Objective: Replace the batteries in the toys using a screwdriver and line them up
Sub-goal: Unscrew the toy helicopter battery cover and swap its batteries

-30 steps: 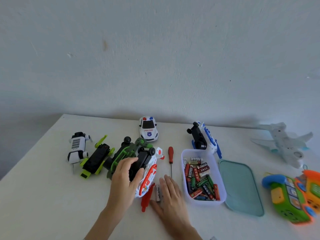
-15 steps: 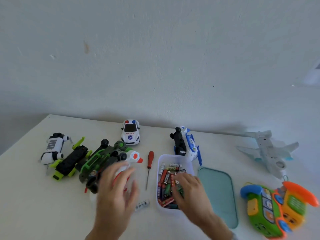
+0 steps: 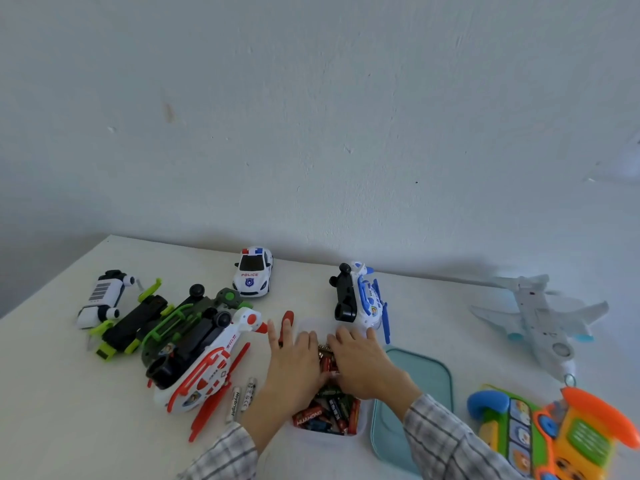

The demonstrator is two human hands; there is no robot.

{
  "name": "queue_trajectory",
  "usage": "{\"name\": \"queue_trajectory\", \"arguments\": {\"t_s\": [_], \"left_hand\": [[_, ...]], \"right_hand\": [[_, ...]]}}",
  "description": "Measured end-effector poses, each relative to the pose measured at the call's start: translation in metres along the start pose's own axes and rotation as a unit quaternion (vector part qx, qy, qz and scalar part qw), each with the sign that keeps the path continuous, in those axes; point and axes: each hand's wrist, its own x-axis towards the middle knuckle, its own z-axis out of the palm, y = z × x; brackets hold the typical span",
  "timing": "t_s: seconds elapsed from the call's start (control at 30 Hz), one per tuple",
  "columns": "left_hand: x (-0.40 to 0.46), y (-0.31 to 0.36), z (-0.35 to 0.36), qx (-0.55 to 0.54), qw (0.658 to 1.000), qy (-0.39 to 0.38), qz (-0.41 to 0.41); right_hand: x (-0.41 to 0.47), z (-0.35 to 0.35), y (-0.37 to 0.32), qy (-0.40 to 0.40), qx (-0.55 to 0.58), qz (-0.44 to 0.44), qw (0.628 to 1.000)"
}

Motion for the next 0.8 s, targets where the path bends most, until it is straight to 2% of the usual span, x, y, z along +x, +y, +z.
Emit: {"name": "queue_trajectory", "arguments": {"t_s": [0.43, 0.6, 0.8], "left_hand": [[0.017, -0.004, -0.004, -0.007, 0.999, -0.044, 0.027], [0.014, -0.007, -0.003, 0.006, 0.999, -0.030, 0.040], [0.011, -0.005, -0.001, 0.022, 0.999, -0.005, 0.043]], "right_hand": [[0.002, -0.001, -0.001, 0.012, -0.013, -0.013, 1.000], [-0.001, -0.003, -0.005, 0.008, -0.034, -0.006, 0.999], [-0.003, -0.001, -0.006, 0.040, 0.019, 0.017, 0.999]]}}
